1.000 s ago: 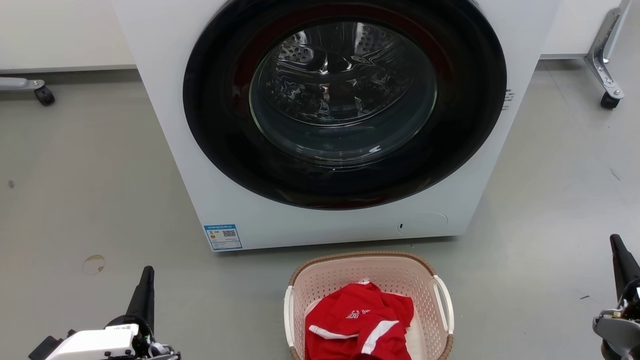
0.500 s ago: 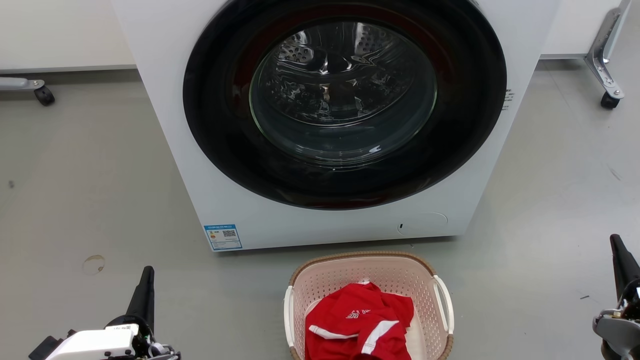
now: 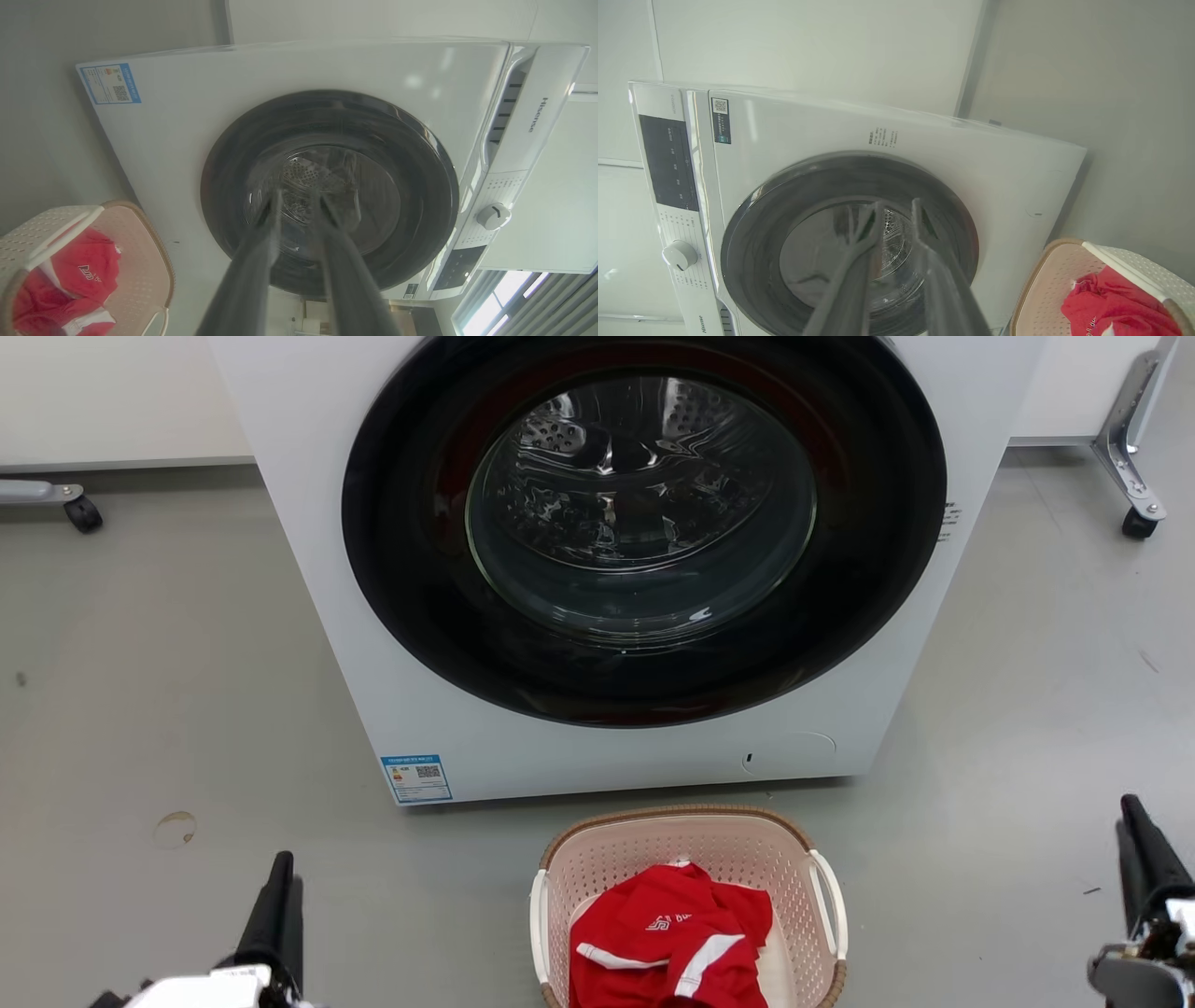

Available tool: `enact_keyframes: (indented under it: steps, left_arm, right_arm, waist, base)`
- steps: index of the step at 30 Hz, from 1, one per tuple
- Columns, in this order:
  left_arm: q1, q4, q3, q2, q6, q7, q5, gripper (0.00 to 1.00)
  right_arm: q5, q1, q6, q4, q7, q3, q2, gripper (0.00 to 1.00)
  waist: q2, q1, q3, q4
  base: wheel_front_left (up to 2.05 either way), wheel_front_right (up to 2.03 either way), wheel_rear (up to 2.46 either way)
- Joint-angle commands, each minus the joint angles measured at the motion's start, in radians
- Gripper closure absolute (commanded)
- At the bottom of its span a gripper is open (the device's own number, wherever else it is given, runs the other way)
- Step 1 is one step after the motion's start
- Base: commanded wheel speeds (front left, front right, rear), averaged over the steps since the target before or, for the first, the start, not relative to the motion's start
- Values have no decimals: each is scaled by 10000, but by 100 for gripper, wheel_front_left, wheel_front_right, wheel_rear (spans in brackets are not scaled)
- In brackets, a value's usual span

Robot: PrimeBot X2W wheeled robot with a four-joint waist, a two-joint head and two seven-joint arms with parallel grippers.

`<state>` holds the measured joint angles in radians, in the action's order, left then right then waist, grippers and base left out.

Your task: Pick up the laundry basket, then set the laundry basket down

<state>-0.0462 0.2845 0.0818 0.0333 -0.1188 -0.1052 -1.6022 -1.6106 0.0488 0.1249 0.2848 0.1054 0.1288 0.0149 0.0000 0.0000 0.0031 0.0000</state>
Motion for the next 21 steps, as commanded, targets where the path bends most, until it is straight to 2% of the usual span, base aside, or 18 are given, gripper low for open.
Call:
enact_keyframes:
  steps: [1,6,10,21]
  left_arm:
    - [-66,-123,-38,39,-4,46,12,0]
    - [-21,-183,-178,44,-8,198,46,0]
    - [27,-231,-269,48,-12,315,94,0]
    - [65,-271,-470,60,-5,637,852,0]
  right_arm:
    - [-14,59,8,-141,-21,4,87,0]
    - [-24,-35,10,-327,-113,-27,98,0]
    - [90,-128,12,-453,-202,-92,122,0]
    - [1429,-226,16,-578,-642,-466,428,0]
  waist:
    - [0,0,1,-1]
    - [0,22,-24,8]
    - [0,2,-12,14]
    - [0,0,3,31]
  base:
    - [0,0,0]
    - [0,0,0]
    - [0,0,0]
    - [0,0,0]
